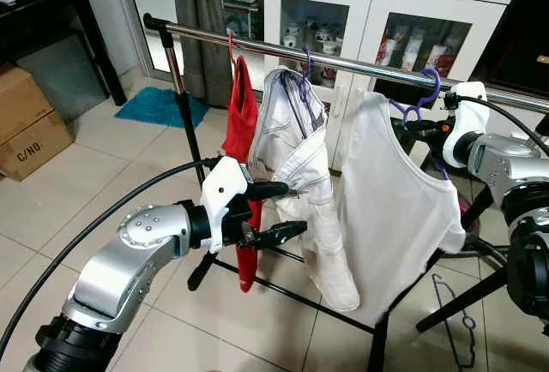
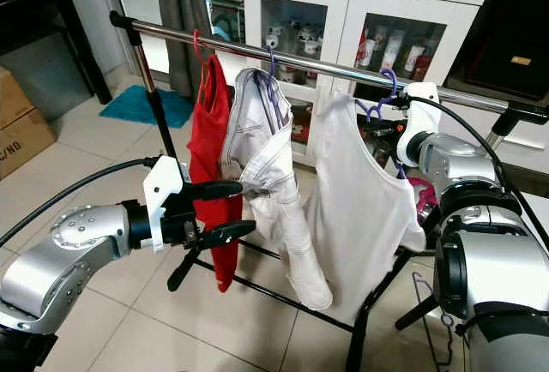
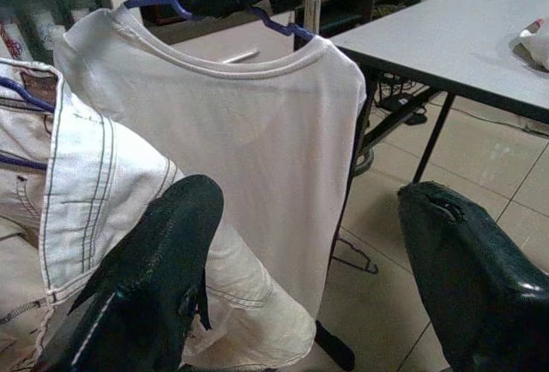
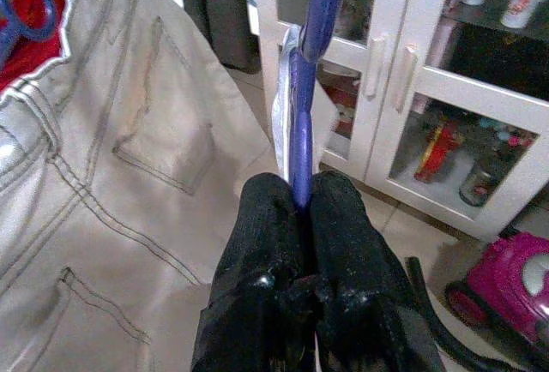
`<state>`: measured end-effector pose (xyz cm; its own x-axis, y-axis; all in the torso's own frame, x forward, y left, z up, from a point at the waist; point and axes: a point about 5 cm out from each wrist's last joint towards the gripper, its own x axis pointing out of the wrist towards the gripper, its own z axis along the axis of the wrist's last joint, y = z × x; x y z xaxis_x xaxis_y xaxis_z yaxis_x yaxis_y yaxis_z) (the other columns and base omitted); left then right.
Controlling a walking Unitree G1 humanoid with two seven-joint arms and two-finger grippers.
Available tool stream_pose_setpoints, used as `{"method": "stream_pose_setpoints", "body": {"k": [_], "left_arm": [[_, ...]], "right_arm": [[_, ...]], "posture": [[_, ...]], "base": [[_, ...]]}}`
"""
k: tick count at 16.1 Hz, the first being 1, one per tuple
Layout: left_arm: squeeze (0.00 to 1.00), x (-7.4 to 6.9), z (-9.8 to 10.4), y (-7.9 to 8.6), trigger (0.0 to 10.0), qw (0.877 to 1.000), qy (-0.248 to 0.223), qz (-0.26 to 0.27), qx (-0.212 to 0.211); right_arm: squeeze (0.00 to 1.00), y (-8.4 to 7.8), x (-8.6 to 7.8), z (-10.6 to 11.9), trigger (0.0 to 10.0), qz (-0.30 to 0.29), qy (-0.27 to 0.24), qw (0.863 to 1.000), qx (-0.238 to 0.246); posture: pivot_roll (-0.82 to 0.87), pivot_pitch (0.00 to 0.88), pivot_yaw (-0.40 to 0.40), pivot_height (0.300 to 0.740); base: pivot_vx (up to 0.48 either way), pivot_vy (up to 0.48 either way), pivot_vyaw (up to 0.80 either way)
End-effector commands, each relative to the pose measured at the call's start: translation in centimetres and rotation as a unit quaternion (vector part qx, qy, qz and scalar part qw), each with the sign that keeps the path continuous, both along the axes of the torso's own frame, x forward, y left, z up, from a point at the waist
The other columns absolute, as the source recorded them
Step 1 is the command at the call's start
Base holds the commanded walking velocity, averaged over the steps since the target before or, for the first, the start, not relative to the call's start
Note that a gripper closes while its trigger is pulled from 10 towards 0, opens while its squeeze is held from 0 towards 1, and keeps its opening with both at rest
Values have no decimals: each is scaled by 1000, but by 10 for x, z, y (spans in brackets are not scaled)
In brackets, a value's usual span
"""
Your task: Hang hanger
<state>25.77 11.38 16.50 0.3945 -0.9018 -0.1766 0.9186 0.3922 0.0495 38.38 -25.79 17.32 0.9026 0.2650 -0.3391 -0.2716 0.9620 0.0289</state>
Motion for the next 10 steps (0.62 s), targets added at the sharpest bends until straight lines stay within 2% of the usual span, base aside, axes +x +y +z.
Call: {"method": "stream_pose_setpoints", "body": {"k": [1, 7, 10], "left_arm": [[0, 5, 2, 1, 10000, 1000, -10, 10, 5], [0, 11, -1, 6, 10000, 994, -25, 104, -5], [0, 9, -5, 8, 10000, 988, -18, 152, -19]], "right_arm": [[0, 1, 1, 7, 0, 13, -26, 999, 13], [0, -1, -3, 15, 0, 36, -73, 995, 50], [0, -2, -12, 19, 0, 41, -104, 991, 70]], "posture": [[85, 0, 14, 740], [79, 0, 18, 740], [69, 0, 25, 740]], "base": [[0, 0, 0], [0, 0, 0], [0, 0, 0]]}}
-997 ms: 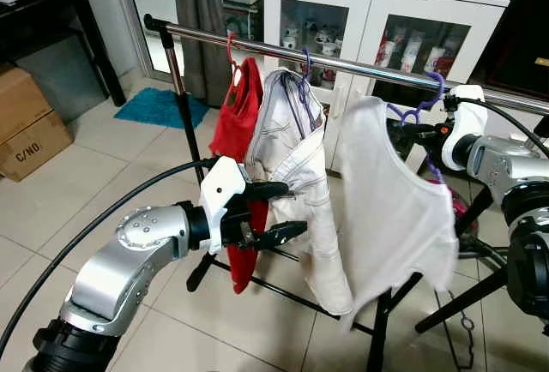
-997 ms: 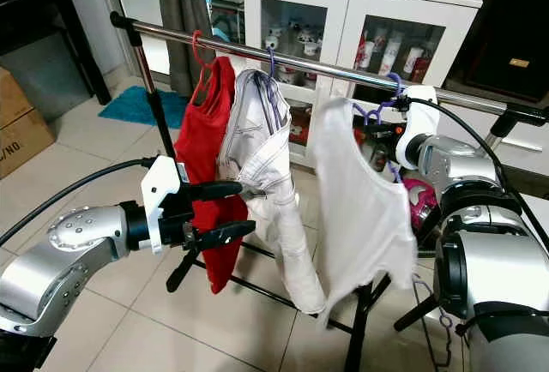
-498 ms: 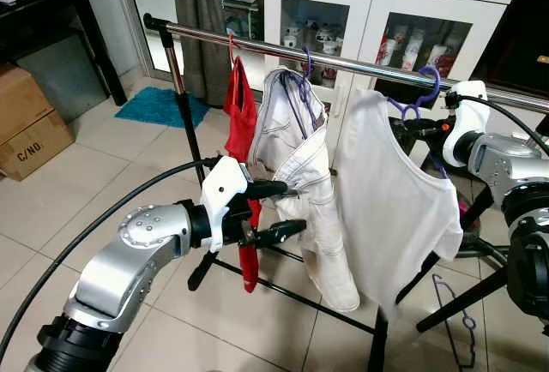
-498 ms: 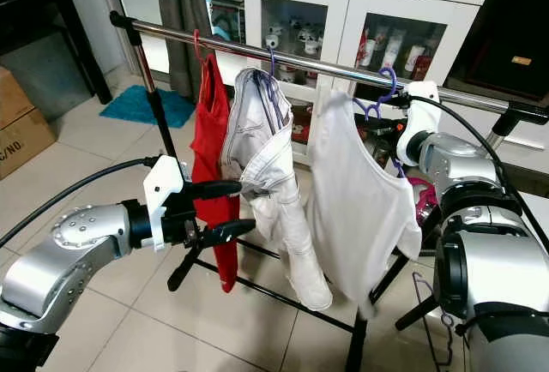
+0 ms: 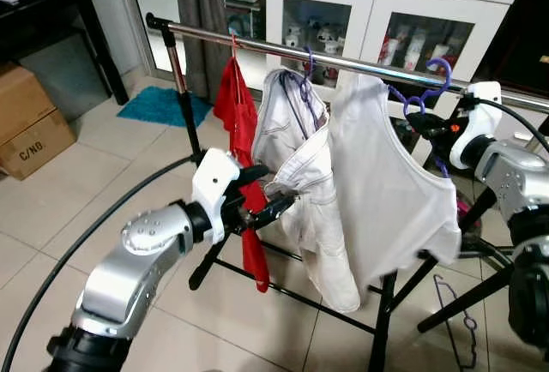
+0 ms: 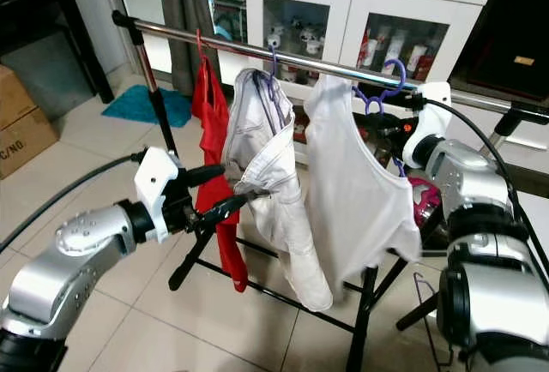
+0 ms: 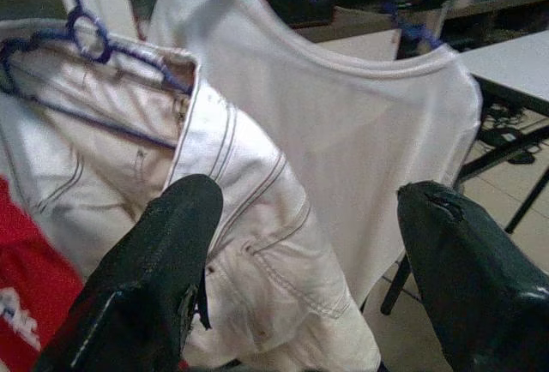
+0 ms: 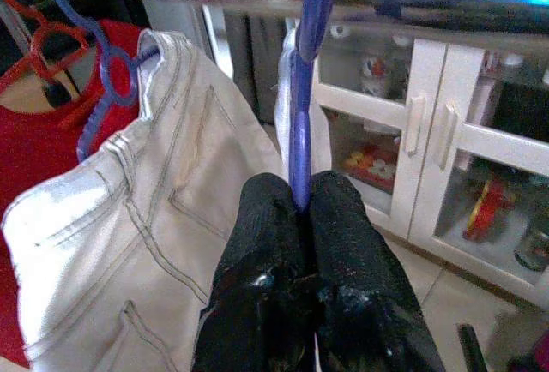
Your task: Hang hanger
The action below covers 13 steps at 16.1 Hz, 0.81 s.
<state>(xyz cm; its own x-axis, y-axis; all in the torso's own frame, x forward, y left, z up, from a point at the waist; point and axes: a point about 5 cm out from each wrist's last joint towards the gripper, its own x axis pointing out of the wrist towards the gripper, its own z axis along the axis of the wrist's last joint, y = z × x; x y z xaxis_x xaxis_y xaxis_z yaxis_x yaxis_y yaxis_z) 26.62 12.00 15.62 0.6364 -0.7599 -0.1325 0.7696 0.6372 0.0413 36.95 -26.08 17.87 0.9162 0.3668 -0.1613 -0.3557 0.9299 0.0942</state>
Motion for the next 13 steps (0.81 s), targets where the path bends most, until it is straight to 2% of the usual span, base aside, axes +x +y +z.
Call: {"method": "stream_pose_setpoints", "body": {"k": [1, 4, 5, 6, 7, 9, 10, 13], "left_arm": [[0, 0, 3, 2, 10000, 1000, -12, 20, 2], [0, -5, -2, 6, 10000, 999, -5, 54, 2], [0, -5, -2, 6, 10000, 999, -5, 54, 2], [0, -6, -3, 6, 10000, 998, -1, 59, 1], [0, -8, -5, 7, 10000, 998, 3, 69, -5], [0, -11, -7, 6, 10000, 997, 8, 78, -12], [0, -13, -8, 6, 10000, 997, 9, 81, -13], [0, -17, -9, 5, 10000, 996, 11, 89, -16]], "right_arm": [[0, 1, -2, 14, 0, -1, -31, 999, 16], [0, 7, -27, 10, 0, -15, -43, 998, 31], [0, 7, -27, 10, 0, -15, -43, 998, 31], [0, 10, -35, 8, 0, -22, -45, 998, 36], [0, 22, -60, -1, 0, -45, -44, 997, 47], [0, 38, -89, -10, 0, -63, -41, 996, 48], [0, 44, -99, -12, 0, -70, -35, 995, 54], [0, 50, -114, -19, 0, -101, -21, 993, 49]], "posture": [[69, 0, 25, 740], [59, 0, 21, 740], [59, 0, 21, 740], [57, 0, 23, 740], [41, 0, 31, 740], [31, 0, 31, 740], [30, 0, 27, 740], [31, 0, 4, 740]], "base": [[0, 0, 0], [0, 0, 0], [0, 0, 0], [0, 0, 0], [0, 0, 0], [0, 0, 0], [0, 0, 0], [-245, 0, 0]]}}
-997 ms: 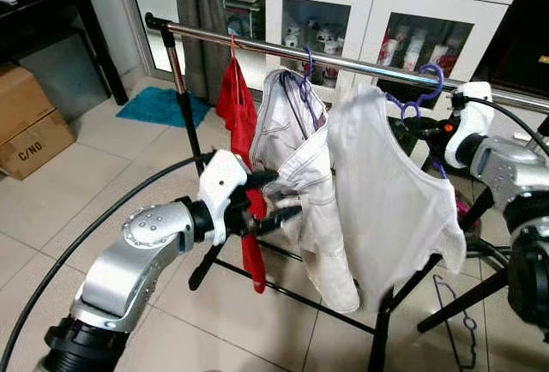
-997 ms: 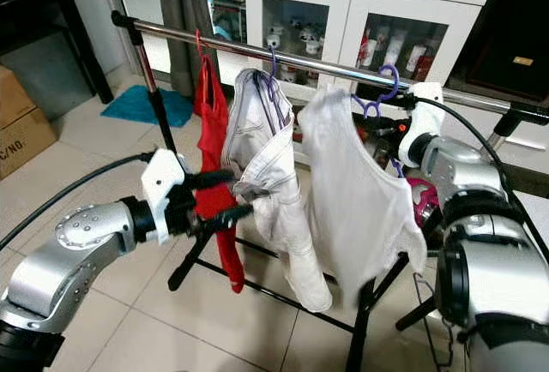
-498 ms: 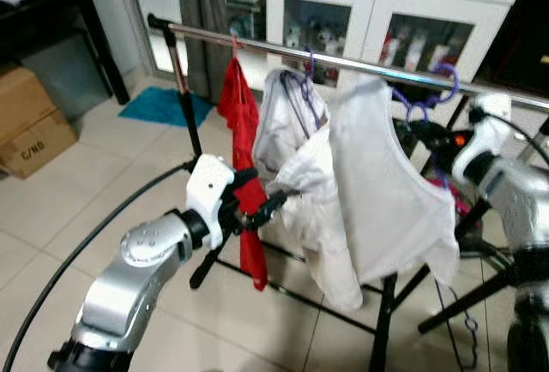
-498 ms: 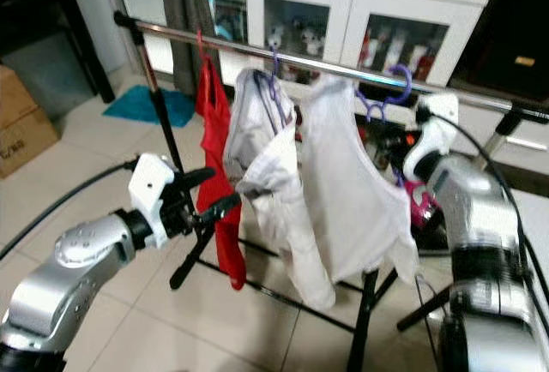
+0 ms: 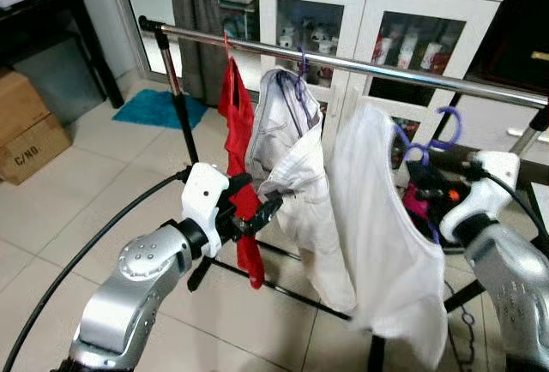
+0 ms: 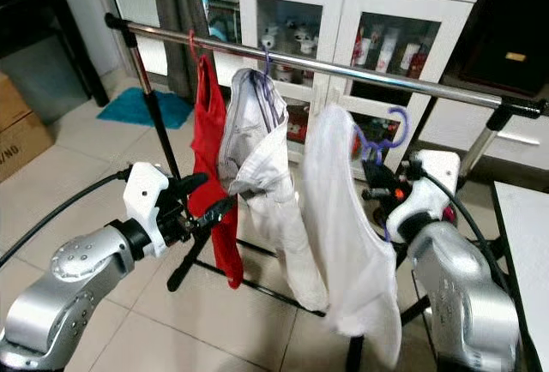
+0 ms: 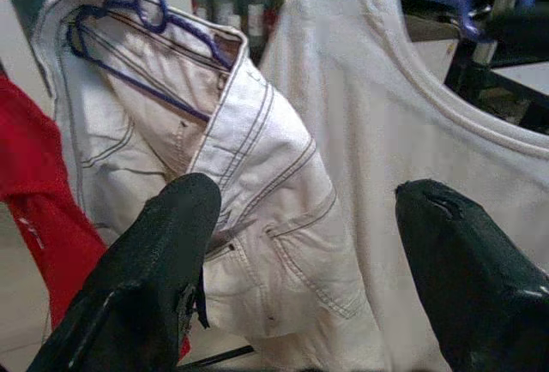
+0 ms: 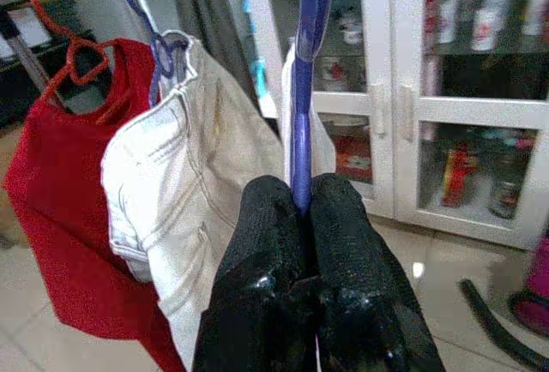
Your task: Hang hanger
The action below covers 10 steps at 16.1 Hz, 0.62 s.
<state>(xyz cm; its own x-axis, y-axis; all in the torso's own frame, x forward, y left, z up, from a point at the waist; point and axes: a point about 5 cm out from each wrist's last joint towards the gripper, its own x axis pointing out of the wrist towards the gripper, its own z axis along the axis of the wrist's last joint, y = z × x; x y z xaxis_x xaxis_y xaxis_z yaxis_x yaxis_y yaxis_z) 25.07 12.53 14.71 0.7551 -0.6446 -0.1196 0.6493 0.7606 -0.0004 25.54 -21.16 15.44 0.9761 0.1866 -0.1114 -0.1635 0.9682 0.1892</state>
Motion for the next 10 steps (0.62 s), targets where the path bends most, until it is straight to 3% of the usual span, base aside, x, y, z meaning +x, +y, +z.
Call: {"method": "stream_pose_setpoints", "body": {"k": [1, 6, 10], "left_arm": [[0, -2, 0, 1, 10000, 1000, 2, 9, 1], [0, -6, -2, 7, 10000, 1000, 8, 25, 3], [0, -7, -3, 6, 10000, 1000, 10, 20, 3]], "right_arm": [[0, 4, -4, 2, 0, -9, -2, 1000, -12], [0, 31, -17, -11, 0, -4, 28, 999, -22], [0, 33, -18, -9, 0, -2, 26, 999, -33]], "posture": [[31, 0, 4, 740], [36, 0, -9, 740], [32, 0, -2, 740]], "base": [[-247, 0, 0], [-253, 0, 0], [-60, 0, 0]]}}
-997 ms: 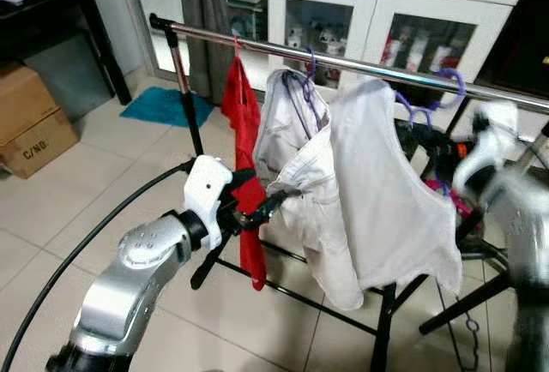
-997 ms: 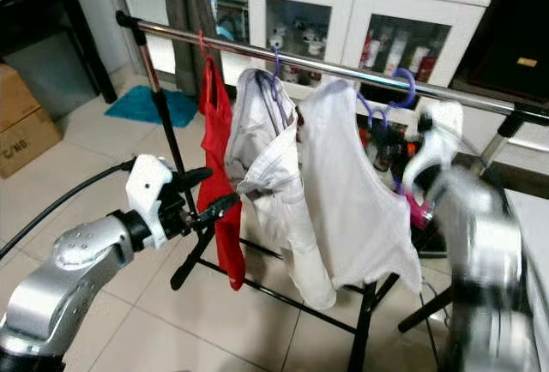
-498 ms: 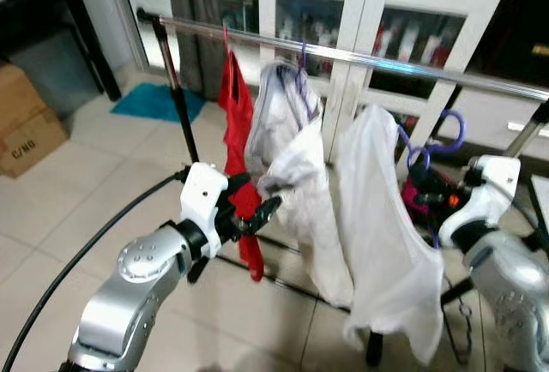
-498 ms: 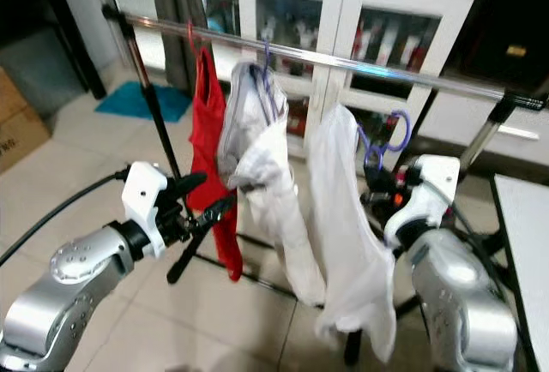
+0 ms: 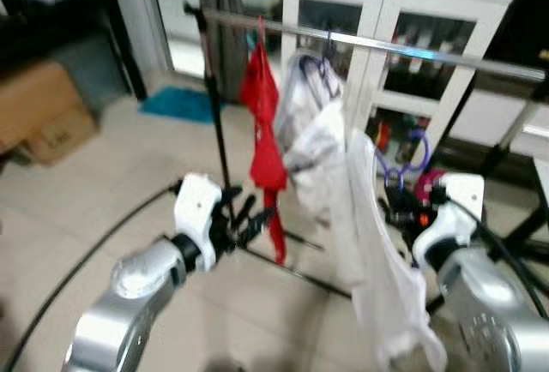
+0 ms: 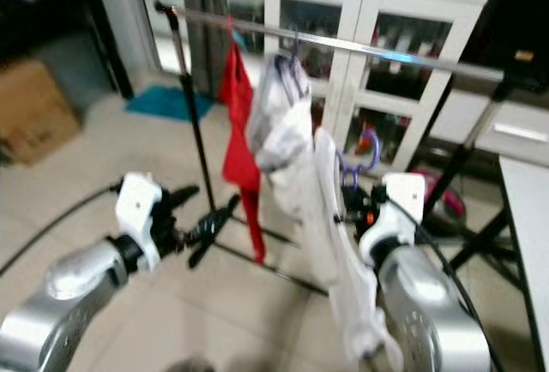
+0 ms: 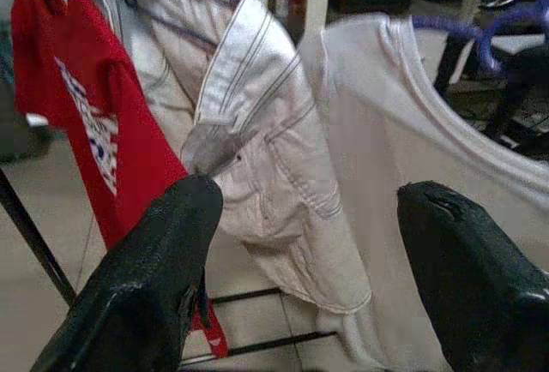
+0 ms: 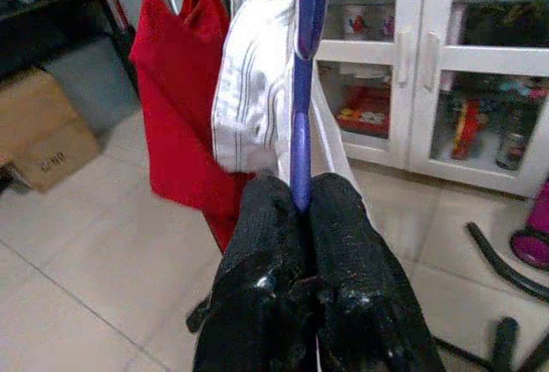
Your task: Hang hanger
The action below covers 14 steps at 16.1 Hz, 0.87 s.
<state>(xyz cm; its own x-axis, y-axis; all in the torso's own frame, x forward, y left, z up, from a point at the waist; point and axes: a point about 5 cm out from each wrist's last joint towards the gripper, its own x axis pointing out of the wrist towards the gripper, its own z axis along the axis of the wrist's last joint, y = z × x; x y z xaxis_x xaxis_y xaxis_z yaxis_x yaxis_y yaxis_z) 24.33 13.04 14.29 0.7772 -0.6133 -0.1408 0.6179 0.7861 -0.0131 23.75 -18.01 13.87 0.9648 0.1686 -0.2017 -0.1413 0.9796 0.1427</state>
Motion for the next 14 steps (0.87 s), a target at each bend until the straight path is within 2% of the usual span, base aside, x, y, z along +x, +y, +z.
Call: {"method": "stream_pose_setpoints", "body": {"k": [1, 4, 5, 6, 7, 8, 12, 13, 14], "left_arm": [[0, 0, 1, 1, 10000, 1000, -2, -2, 2], [0, 0, 1, 0, 10000, 1000, 1, -5, 3], [0, 2, 1, -2, 10000, 1000, 9, -10, -15], [1000, 4, 3, -5, 10000, 999, 14, -21, -42], [1000, 8, 4, -8, 10000, 998, 10, -37, -52], [1000, 12, 4, -10, 10000, 998, 8, -42, -43], [1000, 52, 8, -16, 10000, 1000, -15, -8, -5], [1000, 56, 9, -20, 10000, 1000, -19, -16, -6], [0, 57, 12, -27, 10000, 999, -25, -39, -14]], "right_arm": [[0, 2, -1, 8, 0, 4, -15, 1000, -3], [0, 9, 0, 13, 0, 31, -25, 999, -4], [0, 15, 2, 18, 0, 56, -37, 998, -3], [0, 20, 4, 23, 0, 81, -49, 995, -1], [0, 26, 6, 28, 0, 105, -60, 993, 4], [0, 29, 7, 32, 0, 118, -67, 991, 6], [0, 50, 7, 50, 0, 212, -105, 971, 40], [0, 52, 5, 52, 0, 228, -111, 966, 49], [0, 54, 3, 54, 0, 243, -115, 962, 56]], "posture": [[31, 0, -1, 740], [31, 0, -1, 740], [32, 0, -8, 740], [33, 0, -11, 740], [32, 0, -15, 740], [32, 0, -19, 740], [22, 0, -20, 740], [22, 0, -20, 740], [22, 0, -20, 740]], "base": [[0, 0, 0], [0, 0, 0], [0, 0, 0], [0, 0, 0], [0, 0, 0], [0, 0, 0], [0, 0, 0], [0, 0, 0], [0, 0, 0]]}}
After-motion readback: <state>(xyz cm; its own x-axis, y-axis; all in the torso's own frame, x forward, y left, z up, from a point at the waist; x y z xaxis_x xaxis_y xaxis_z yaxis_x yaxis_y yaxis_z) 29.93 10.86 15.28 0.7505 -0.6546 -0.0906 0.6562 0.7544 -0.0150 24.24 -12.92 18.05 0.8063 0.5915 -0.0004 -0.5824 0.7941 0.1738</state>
